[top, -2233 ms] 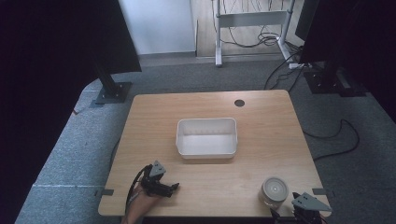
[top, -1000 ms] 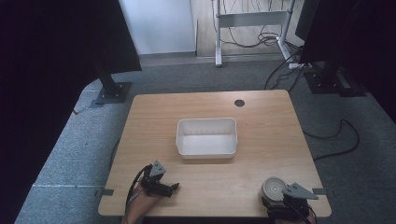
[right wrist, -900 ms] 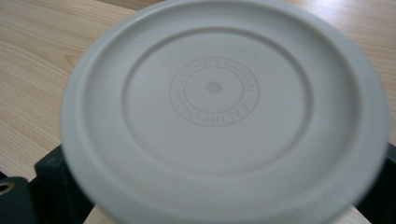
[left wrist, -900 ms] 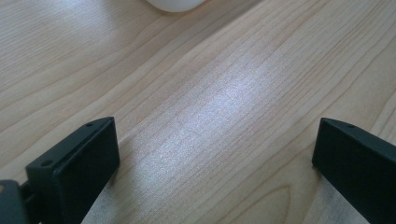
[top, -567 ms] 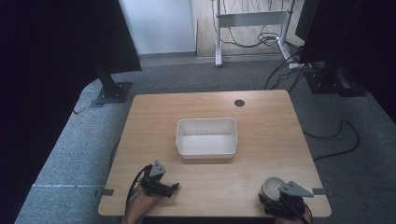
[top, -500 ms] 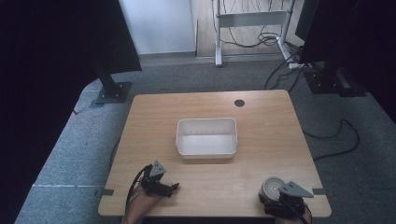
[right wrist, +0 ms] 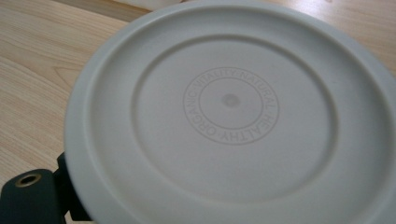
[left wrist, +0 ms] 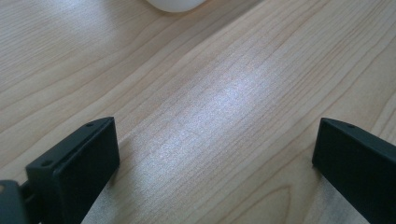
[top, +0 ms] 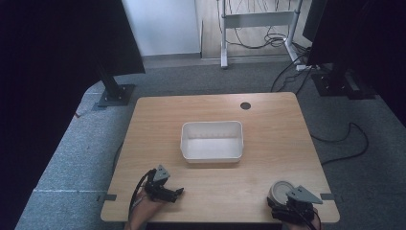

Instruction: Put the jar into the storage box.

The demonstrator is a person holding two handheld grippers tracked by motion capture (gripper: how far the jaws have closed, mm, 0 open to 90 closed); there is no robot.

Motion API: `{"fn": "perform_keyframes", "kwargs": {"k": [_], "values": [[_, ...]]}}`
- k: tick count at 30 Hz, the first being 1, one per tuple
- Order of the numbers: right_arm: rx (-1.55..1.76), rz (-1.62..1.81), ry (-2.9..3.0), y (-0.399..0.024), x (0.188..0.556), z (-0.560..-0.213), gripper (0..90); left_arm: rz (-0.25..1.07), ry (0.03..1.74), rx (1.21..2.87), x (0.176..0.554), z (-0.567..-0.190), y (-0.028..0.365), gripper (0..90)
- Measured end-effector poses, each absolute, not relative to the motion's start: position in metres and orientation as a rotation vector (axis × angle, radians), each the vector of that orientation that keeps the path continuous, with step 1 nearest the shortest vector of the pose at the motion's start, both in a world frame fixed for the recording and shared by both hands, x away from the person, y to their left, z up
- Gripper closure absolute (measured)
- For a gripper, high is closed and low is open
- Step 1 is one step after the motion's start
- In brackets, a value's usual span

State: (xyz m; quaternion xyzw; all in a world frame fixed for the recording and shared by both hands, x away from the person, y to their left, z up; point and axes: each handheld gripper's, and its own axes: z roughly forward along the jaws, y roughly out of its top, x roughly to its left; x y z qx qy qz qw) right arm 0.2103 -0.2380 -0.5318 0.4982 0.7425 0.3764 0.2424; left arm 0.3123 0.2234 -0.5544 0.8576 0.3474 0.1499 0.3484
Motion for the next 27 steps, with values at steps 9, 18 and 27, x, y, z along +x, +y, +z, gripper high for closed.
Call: {"fn": "perform_keyframes", "kwargs": {"k": [9, 18, 27], "values": [[1.342, 1.017, 2.038, -0.232, 0.215, -0.528, 9.2, 0.388, 0.901, 2.223, 0.312, -0.554, 0.223, 0.3], [1.335, 1.024, 2.043, -0.225, 0.219, -0.525, 9.2, 0.388, 0.901, 2.223, 0.312, -0.554, 0.223, 0.3], [1.323, 1.038, 2.054, -0.219, 0.222, -0.524, 9.2, 0.388, 0.901, 2.223, 0.312, -0.554, 0.223, 0.3]]}}
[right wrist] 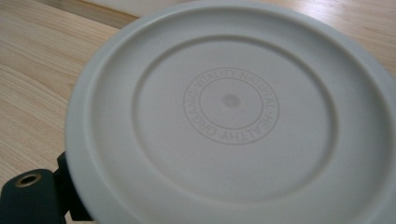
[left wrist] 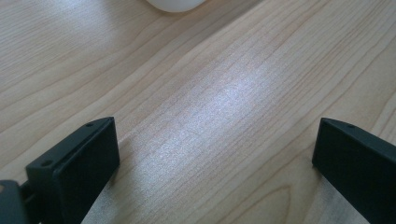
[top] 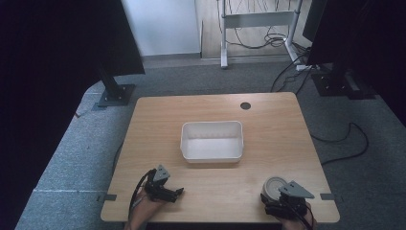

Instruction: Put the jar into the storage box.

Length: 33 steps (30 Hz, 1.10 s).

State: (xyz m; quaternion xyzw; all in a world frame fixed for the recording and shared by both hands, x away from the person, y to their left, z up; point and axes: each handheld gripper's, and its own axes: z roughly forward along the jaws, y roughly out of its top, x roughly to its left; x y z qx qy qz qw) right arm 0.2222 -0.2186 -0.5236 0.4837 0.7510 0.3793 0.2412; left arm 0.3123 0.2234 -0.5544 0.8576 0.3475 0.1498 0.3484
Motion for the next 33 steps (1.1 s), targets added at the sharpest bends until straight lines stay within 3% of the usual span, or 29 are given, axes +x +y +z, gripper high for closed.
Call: {"fn": "perform_keyframes", "kwargs": {"k": [33], "values": [[1.239, 1.075, 2.115, -0.182, 0.244, -0.519, 9.2, 0.388, 0.900, 2.224, 0.312, -0.554, 0.223, 0.3]]}}
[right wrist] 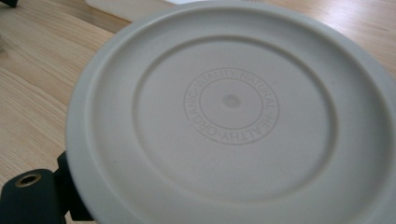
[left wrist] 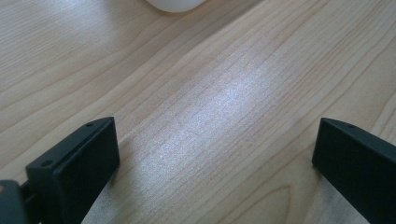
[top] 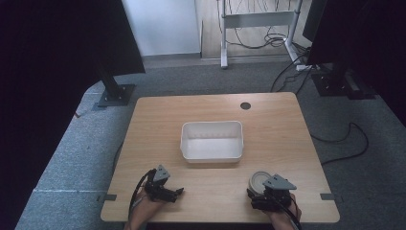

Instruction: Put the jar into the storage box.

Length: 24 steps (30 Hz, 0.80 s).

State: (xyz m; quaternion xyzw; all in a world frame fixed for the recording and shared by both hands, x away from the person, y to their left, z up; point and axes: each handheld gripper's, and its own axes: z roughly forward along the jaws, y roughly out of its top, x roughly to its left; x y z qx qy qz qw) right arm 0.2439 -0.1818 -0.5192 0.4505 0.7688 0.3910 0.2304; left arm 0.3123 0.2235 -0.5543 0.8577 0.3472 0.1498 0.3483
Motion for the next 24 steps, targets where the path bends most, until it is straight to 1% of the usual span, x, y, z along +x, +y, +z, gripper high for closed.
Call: {"fn": "perform_keyframes", "kwargs": {"k": [24], "values": [[1.158, 1.124, 2.167, -0.140, 0.264, -0.516, 9.2, 0.388, 0.900, 2.224, 0.312, -0.554, 0.223, 0.3]]}}
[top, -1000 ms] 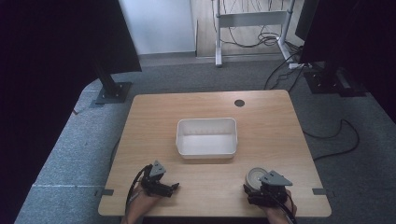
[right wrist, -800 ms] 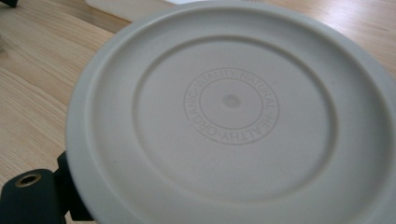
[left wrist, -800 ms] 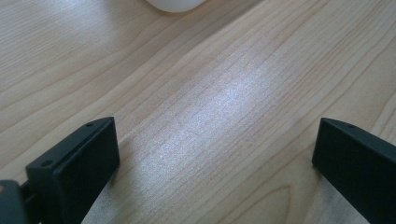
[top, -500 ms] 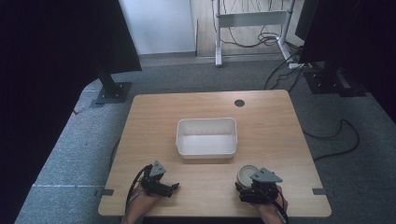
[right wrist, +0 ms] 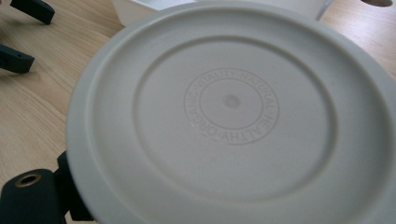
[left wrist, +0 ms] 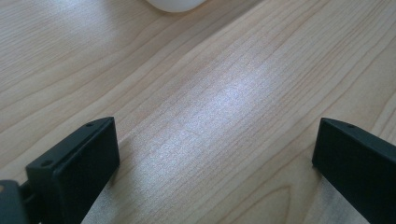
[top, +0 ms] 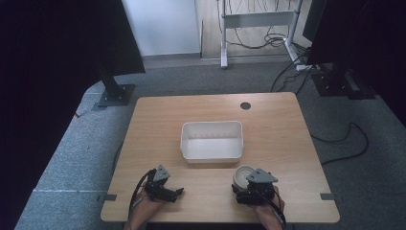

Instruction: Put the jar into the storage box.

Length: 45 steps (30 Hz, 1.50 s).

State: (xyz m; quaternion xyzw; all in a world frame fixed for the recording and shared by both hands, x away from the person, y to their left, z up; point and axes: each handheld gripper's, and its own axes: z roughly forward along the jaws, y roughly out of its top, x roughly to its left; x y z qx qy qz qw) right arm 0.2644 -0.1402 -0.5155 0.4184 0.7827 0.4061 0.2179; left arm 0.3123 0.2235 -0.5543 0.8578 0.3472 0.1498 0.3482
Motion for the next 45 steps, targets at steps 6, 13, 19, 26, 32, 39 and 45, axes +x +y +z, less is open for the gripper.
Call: {"fn": "perform_keyframes", "kwargs": {"k": [6, 13, 19, 26, 32, 39, 45], "values": [[1.153, 1.139, 2.168, -0.133, 0.270, -0.516, 9.2, 0.388, 0.900, 2.224, 0.312, -0.554, 0.223, 0.3], [1.145, 1.155, 2.175, -0.125, 0.277, -0.514, 9.2, 0.388, 0.900, 2.224, 0.312, -0.554, 0.223, 0.3], [1.134, 1.164, 2.184, -0.117, 0.283, -0.514, 9.2, 0.388, 0.900, 2.224, 0.312, -0.554, 0.223, 0.3], [1.126, 1.174, 2.191, -0.107, 0.289, -0.513, 9.2, 0.388, 0.900, 2.224, 0.312, -0.554, 0.224, 0.3], [1.121, 1.182, 2.193, -0.101, 0.295, -0.511, 9.2, 0.388, 0.900, 2.224, 0.312, -0.554, 0.223, 0.3], [1.114, 1.195, 2.200, -0.093, 0.301, -0.510, 9.2, 0.387, 0.898, 2.224, 0.313, -0.554, 0.224, 0.3], [1.101, 1.200, 2.202, -0.085, 0.307, -0.506, 9.2, 0.387, 0.898, 2.225, 0.313, -0.554, 0.224, 0.2]]}}
